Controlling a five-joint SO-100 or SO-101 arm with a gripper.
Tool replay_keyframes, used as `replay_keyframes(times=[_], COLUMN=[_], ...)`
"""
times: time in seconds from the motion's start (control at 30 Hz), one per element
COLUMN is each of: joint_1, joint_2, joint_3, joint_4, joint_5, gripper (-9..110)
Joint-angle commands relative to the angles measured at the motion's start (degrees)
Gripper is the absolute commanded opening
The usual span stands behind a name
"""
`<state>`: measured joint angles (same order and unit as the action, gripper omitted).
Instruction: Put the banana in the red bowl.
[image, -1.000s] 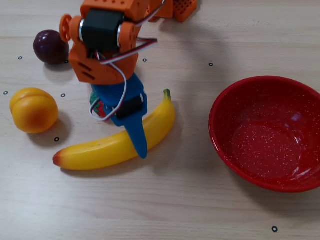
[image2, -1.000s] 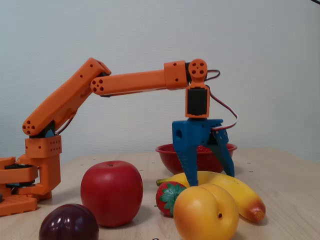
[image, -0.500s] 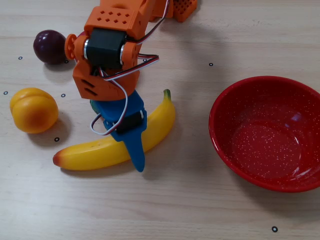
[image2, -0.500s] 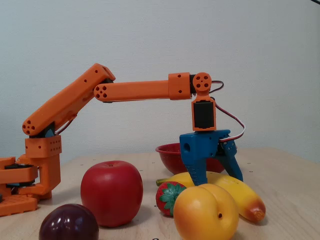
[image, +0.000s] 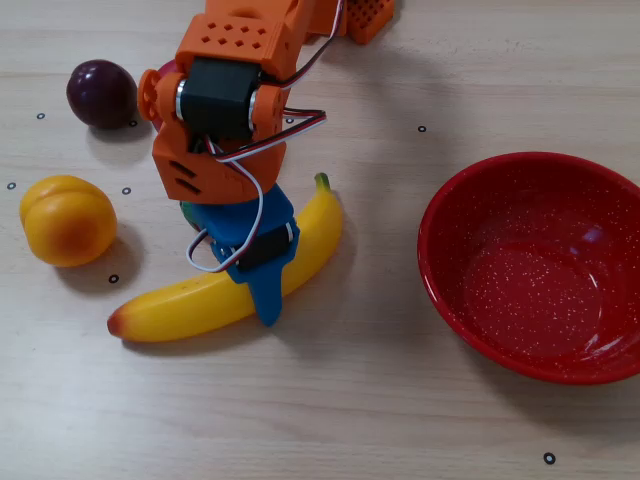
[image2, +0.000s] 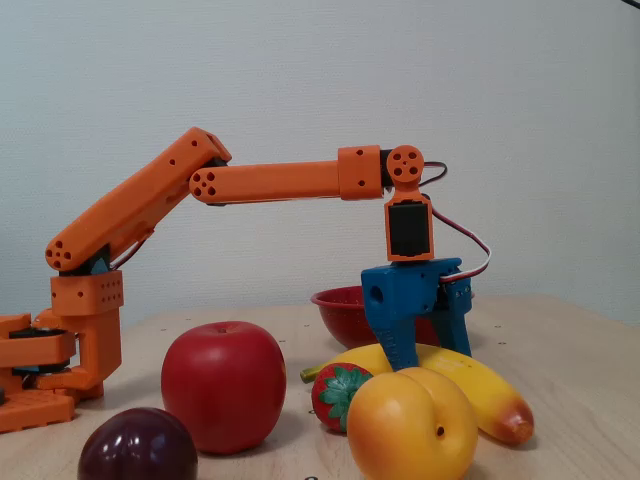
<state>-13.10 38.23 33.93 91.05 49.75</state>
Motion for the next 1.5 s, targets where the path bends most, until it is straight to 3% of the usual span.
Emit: replay_keyframes(times=[0.0, 0.5, 0.8, 1.1, 1.47], joint_1=[1.3, 4.7, 19.2, 32.3, 35.5], joint_2=[6.9, 27.2, 37.3, 29.4, 16.2], joint_3=[-5.4, -14.2, -12.0, -14.5, -14.9], joint_4=[2.8, 10.8, 8.7, 2.7, -2.9], joint_5=[-3.0, -12.0, -23.4, -29.5, -27.8], gripper=[0, 0, 0, 0, 0])
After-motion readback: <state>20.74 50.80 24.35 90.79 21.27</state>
